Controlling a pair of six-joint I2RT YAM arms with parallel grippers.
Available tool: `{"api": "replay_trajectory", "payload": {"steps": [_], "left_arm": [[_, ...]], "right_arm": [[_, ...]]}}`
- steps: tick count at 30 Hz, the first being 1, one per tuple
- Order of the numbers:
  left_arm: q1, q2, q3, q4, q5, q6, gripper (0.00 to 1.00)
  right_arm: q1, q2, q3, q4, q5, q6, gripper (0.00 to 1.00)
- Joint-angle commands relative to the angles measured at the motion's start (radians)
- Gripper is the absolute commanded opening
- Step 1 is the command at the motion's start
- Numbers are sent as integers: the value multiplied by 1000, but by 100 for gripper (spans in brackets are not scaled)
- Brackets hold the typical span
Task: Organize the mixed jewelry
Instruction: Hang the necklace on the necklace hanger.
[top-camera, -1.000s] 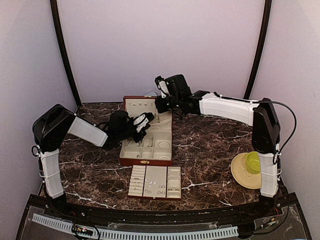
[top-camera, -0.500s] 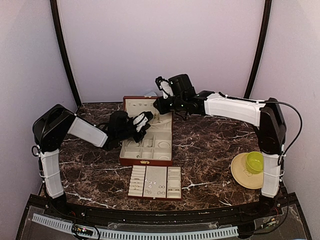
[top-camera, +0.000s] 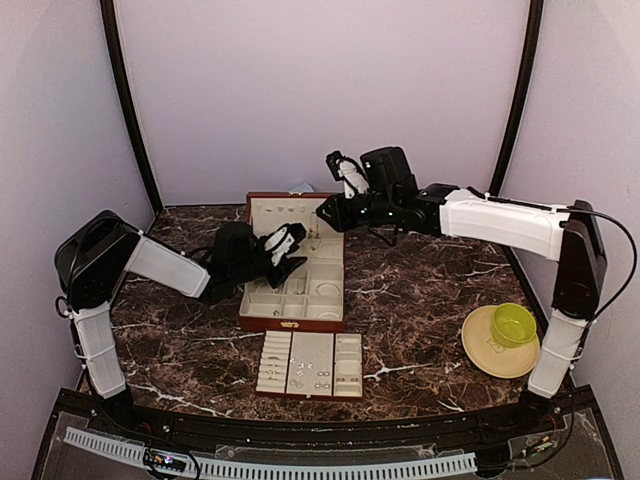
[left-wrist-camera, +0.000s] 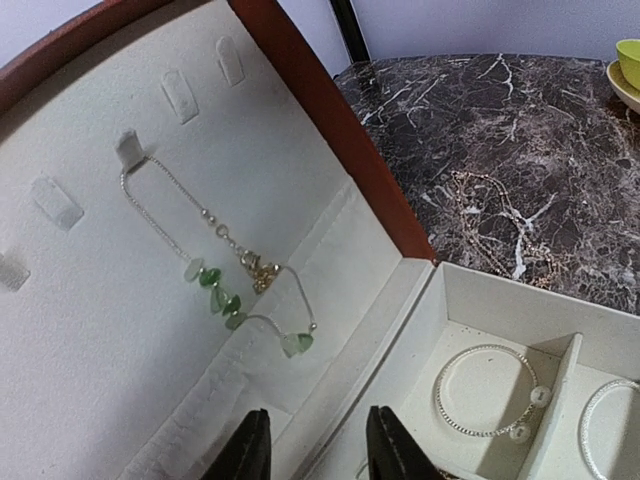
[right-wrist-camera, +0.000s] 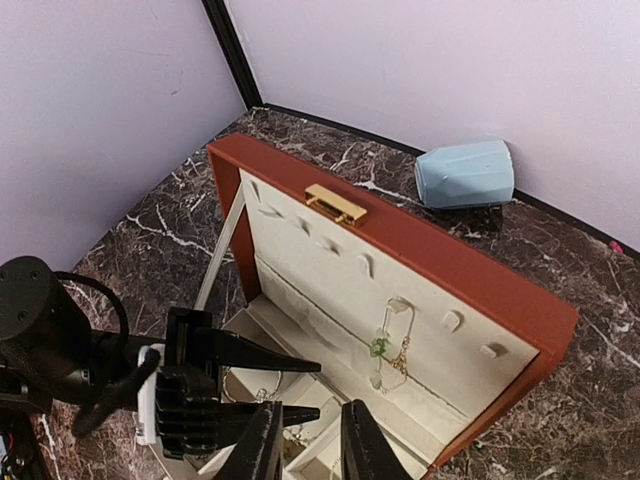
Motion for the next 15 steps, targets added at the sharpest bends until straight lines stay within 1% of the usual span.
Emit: {"api": "replay_trajectory", "payload": {"steps": [1, 8, 15], "left_arm": [[-4, -63, -17, 8, -3, -26, 37], [-1, -46, 0, 2, -59, -18, 40], [6, -22, 39, -14, -91, 24, 43]], "right_arm": [[-2, -26, -59, 33, -19, 27, 22], [-2, 10, -101, 70, 15, 54, 21], [1, 86, -101, 105, 10, 94, 25]]}}
